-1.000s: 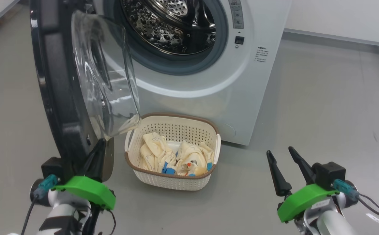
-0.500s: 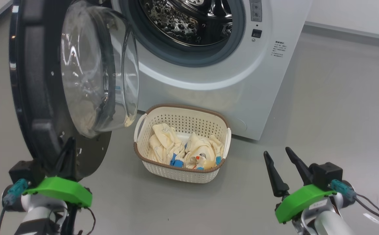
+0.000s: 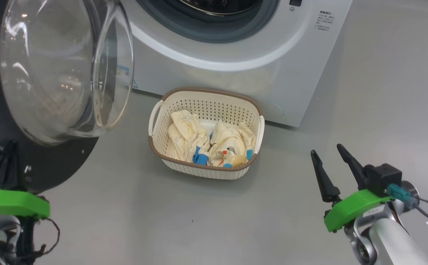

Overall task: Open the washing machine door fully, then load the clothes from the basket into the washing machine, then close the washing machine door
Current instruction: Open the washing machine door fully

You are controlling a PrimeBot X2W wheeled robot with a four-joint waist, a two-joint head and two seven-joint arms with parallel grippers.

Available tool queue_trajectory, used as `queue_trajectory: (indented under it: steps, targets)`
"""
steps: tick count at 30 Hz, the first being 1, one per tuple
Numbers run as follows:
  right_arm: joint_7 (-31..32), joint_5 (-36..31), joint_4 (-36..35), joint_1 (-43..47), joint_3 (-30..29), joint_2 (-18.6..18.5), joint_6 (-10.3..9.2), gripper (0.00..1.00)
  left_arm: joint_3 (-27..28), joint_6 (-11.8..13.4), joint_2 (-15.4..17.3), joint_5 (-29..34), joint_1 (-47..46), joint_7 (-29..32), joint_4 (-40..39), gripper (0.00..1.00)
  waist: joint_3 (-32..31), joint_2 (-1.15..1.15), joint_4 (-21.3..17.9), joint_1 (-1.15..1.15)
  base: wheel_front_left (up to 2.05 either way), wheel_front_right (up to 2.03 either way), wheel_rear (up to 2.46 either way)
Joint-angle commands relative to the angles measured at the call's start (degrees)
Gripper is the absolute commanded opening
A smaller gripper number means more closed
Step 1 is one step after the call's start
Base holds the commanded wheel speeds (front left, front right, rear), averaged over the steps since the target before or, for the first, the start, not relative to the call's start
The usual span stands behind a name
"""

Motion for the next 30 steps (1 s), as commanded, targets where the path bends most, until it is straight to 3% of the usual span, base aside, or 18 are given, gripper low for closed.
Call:
queue_trajectory:
  steps: [1, 11, 30]
  targets:
    - [-0.56, -0.61, -1.93, -2.26, 0.86, -0.98, -0.16, 1.00, 3.79, 0.78, 3.62, -0.84, -3.39, -0.67, -1.44, 0.00, 1.99, 0.00, 0.02, 0.00, 0.00, 0.00, 0.00]
    - [0.74, -2.21, -3.76, -3.77, 0.45, -4.77, -0.16, 1.00, 8.57, 1.01, 6.27, -3.23, -6.63, -1.80, 0.60, 0.00, 9.29, 0.00, 1.54, 0.00, 0.00, 0.00, 0.00]
    - [7.66, -3.91, -14.65, -0.63, -4.81, -11.26, -0.16, 1.00, 15.43, -0.62, 10.89, -5.62, -15.59, -2.64, 10.81, 0.00, 18.61, 0.00, 4.27, 0.00, 0.00, 0.00, 0.00]
